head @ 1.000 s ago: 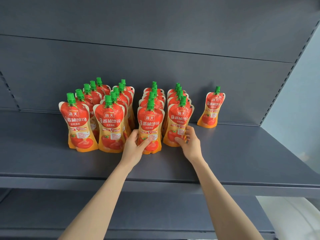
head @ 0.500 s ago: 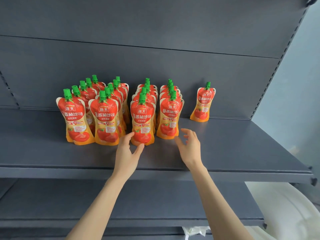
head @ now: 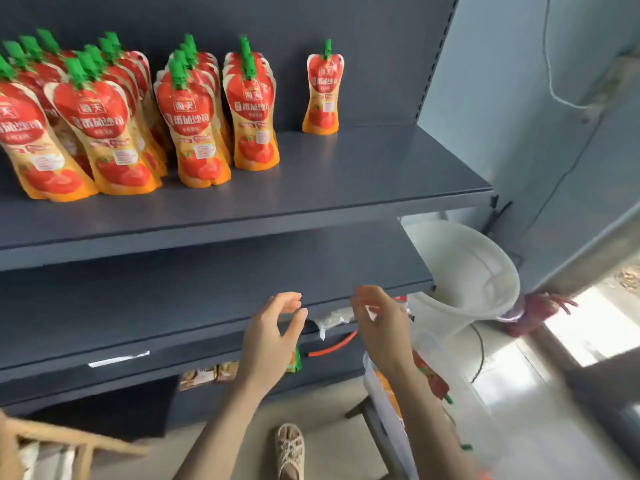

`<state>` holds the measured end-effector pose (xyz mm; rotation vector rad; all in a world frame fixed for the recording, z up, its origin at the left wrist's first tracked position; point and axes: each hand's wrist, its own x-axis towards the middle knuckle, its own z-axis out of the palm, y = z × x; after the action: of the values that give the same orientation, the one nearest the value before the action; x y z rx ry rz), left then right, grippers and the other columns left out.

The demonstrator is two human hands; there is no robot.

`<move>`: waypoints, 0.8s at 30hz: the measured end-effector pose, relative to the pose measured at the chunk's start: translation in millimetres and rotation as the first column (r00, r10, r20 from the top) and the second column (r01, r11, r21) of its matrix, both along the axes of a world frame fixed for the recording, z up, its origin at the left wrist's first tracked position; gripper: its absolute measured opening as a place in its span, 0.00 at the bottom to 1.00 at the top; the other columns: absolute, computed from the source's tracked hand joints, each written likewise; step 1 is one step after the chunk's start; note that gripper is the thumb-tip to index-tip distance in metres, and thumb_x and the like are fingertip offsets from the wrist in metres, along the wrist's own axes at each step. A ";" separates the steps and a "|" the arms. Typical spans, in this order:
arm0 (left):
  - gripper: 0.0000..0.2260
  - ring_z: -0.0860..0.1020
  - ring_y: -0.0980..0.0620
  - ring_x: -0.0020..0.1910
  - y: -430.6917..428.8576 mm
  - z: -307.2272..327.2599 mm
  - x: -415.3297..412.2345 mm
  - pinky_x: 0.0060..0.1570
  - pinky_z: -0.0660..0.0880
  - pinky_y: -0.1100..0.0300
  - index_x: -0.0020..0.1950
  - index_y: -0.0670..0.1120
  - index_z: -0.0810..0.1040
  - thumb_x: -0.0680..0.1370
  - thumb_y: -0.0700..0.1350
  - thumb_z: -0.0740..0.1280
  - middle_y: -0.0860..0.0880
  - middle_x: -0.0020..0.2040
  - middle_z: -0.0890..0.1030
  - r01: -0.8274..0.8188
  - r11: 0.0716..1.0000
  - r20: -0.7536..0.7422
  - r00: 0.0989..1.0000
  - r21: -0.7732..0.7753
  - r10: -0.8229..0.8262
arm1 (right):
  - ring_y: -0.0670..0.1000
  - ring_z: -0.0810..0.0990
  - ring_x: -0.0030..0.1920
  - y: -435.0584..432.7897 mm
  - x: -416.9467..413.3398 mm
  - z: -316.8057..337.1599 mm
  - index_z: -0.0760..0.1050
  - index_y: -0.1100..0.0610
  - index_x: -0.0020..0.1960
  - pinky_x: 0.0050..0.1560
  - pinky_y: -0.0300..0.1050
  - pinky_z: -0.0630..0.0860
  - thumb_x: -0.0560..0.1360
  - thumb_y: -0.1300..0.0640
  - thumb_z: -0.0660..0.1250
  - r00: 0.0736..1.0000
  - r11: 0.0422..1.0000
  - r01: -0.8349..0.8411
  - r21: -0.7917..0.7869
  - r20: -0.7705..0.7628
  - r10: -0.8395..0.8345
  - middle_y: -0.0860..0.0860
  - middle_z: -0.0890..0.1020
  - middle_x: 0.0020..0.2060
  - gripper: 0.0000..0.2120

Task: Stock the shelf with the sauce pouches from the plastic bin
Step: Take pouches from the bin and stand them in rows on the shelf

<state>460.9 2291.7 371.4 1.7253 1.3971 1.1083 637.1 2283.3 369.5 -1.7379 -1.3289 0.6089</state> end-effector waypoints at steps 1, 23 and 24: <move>0.07 0.76 0.66 0.50 -13.7 -10.0 7.0 0.50 0.70 0.73 0.52 0.50 0.78 0.75 0.46 0.69 0.58 0.46 0.81 0.011 0.999 0.012 1.000 -0.050 -0.011 | 0.51 0.81 0.48 -16.7 8.4 -8.4 0.78 0.55 0.54 0.52 0.52 0.77 0.77 0.58 0.64 1.000 0.999 0.012 -0.037 0.003 -0.011 0.49 0.83 0.46 0.07; 0.06 0.78 0.61 0.45 -107.0 -134.1 279.3 0.47 0.73 0.67 0.52 0.47 0.79 0.76 0.42 0.67 0.57 0.43 0.80 0.167 0.858 -0.021 0.979 -0.486 -0.202 | 0.48 0.79 0.43 -145.1 273.0 -111.9 0.78 0.61 0.54 0.48 0.41 0.77 0.76 0.62 0.65 0.979 0.907 0.181 -0.379 -0.015 -0.202 0.51 0.83 0.46 0.08; 0.06 0.78 0.61 0.44 -109.7 -143.3 293.5 0.46 0.73 0.69 0.52 0.46 0.78 0.76 0.42 0.67 0.55 0.44 0.81 0.136 0.847 -0.023 0.985 -0.514 -0.172 | 0.47 0.79 0.43 -142.9 286.0 -120.3 0.78 0.61 0.54 0.47 0.37 0.75 0.77 0.62 0.65 0.982 0.902 0.157 -0.402 -0.033 -0.186 0.50 0.82 0.46 0.08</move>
<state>754.4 2182.0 228.1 1.4569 1.4061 0.5231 923.1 2140.4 249.3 -2.1129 -1.0350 0.8763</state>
